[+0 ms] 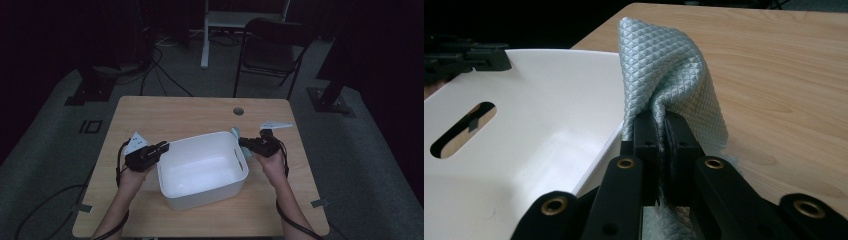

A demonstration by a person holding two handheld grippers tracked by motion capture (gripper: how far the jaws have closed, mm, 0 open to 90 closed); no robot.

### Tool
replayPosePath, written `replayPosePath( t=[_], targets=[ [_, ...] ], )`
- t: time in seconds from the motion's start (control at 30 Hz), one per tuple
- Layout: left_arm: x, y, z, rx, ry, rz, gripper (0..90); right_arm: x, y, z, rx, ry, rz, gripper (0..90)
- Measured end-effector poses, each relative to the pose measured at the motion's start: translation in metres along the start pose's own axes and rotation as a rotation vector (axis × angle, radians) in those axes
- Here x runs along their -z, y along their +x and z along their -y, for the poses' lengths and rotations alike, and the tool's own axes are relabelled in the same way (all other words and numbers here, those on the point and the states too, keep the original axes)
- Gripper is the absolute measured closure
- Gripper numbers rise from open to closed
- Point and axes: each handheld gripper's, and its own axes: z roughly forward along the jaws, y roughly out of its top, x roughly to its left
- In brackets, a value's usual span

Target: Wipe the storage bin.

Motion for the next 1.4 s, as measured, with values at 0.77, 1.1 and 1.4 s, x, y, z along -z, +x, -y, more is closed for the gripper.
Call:
replayPosePath(
  t=[0.77, 1.1, 1.4],
  targets=[
    [0.000, 0.000, 0.000, -0.003, 0.001, -0.003, 80.4, -0.012, -0.011, 0.003, -0.043, 0.017, -0.014, 86.3],
    [0.000, -0.001, 0.000, -0.006, 0.001, -0.008, 80.4, -0.013, -0.010, -0.004, -0.045, -0.003, -0.011, 86.4],
    [0.000, 0.000, 0.000, -0.006, -0.002, -0.001, 80.4, -0.021, -0.018, 0.005, -0.068, 0.026, -0.001, 86.3]
  ],
)
